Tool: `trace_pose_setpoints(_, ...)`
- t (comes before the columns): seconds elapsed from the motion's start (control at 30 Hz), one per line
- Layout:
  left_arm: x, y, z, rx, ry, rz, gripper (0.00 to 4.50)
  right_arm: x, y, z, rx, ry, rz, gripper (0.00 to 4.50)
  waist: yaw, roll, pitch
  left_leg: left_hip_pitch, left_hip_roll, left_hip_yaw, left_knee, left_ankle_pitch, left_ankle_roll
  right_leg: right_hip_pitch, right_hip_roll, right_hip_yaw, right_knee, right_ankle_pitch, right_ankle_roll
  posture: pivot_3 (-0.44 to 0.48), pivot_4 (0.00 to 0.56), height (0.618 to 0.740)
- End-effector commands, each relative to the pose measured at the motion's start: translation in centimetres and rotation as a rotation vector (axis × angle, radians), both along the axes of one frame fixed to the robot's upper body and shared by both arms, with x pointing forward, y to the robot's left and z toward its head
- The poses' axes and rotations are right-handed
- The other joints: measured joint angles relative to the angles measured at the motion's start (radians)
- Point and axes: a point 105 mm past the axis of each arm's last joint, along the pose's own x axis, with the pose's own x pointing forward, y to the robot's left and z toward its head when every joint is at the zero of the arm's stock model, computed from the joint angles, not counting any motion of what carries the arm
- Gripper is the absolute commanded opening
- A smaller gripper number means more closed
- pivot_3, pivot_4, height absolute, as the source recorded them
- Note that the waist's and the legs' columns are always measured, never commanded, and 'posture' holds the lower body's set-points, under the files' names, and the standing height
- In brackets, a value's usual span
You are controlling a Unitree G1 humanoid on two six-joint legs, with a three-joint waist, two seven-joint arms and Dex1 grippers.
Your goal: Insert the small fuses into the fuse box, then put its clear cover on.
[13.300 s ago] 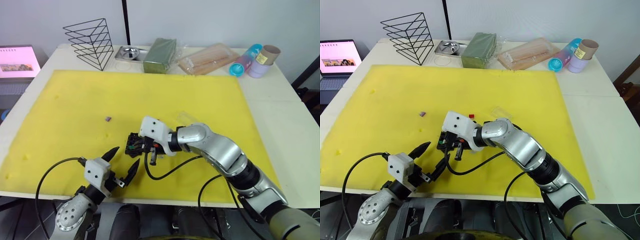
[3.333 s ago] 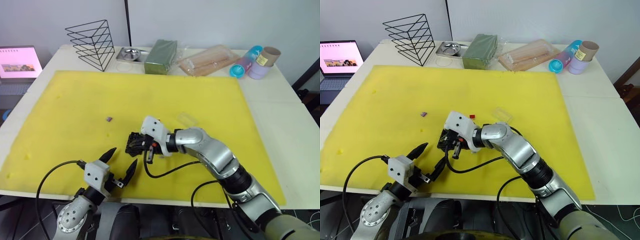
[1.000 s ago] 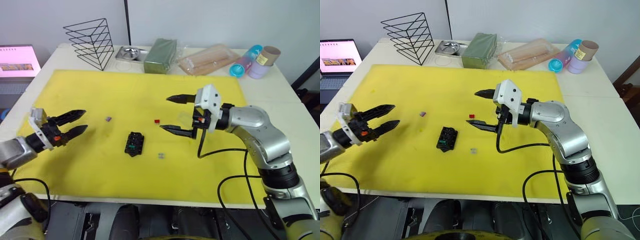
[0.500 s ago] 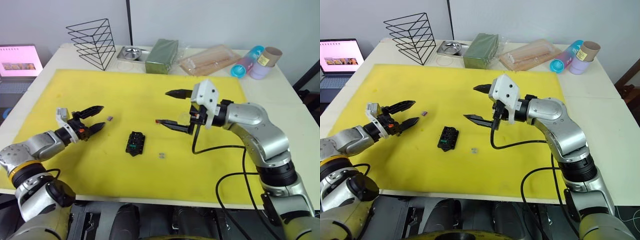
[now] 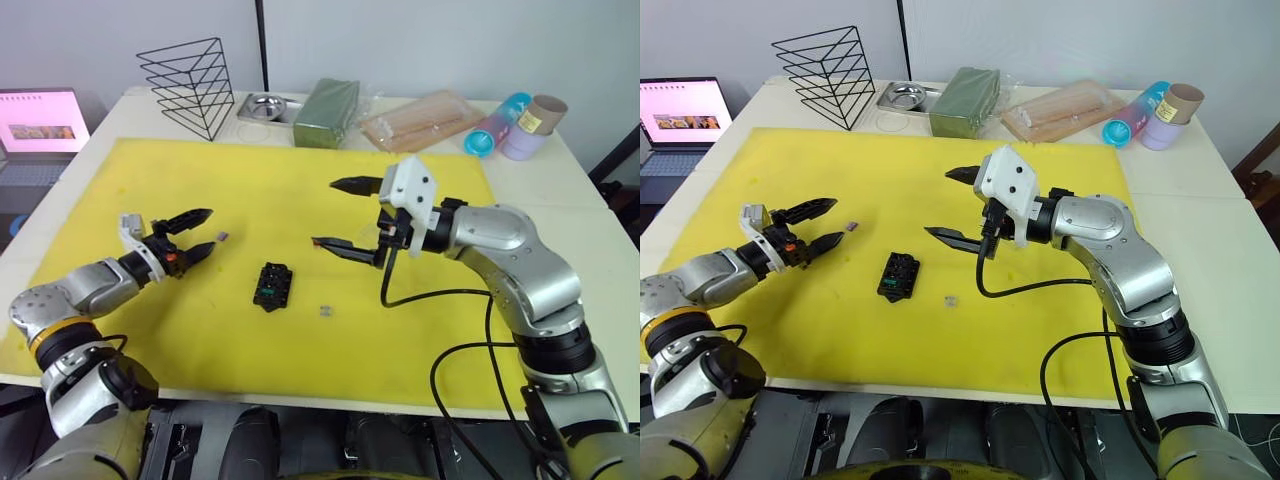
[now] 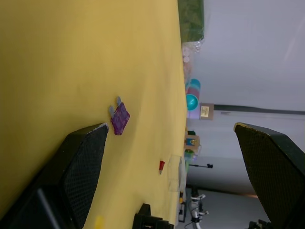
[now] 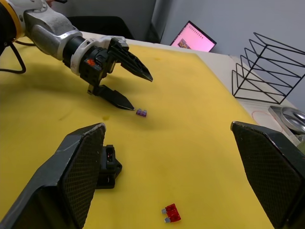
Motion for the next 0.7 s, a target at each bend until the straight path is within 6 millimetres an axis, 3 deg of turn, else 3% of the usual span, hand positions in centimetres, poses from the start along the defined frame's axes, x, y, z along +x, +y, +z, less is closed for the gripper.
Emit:
trace_pose_setpoints(0.03, 0.4, -1.6, -1.1, -0.004, 0.045, -0.049, 4.5, -0.4, -0.1, 0.6, 0.001, -0.052, 0.01, 4.48, 0.001, 0.0, 0.0, 0.0, 0.0, 0.0, 0.0, 0.0, 0.0, 0.0, 0.0, 0.0, 0.0, 0.0, 0.0, 0.0, 0.15, 0.74)
trace_pose_setpoints(0.3, 1.3, -2.8, -2.0, 0.001, 0.079, -0.064, 4.5, -0.4, -0.1, 0.3, 0.005, -0.051, 0.0, 4.48, 0.006, 0.001, -0.001, 0.0, -0.001, -0.001, 0.0, 0.0, 0.0, 0.001, 0.0, 0.0, 0.0, 0.0, 0.0, 0.0, 0.15, 0.74)
trace_pose_setpoints(0.63, 1.2, -3.0, -4.8, 0.107, 0.145, -0.052, 4.5, -0.5, 0.1, 0.7, 0.009, -0.051, -0.004, 4.48, 0.022, 0.007, -0.004, 0.001, -0.002, -0.001, 0.0, 0.0, 0.0, 0.003, 0.0, 0.0, 0.0, 0.0, 0.0, 0.0, 0.15, 0.74)
trace_pose_setpoints(0.7, 1.2, -2.7, -5.6, 0.127, 0.17, -0.03, 4.11, -0.5, 0.1, 0.7, 0.011, -0.051, -0.004, 4.5, 0.021, 0.011, -0.007, 0.001, -0.002, -0.001, 0.001, 0.0, 0.0, 0.003, -0.001, 0.0, 0.0, 0.0, 0.0, 0.0, 0.15, 0.74)
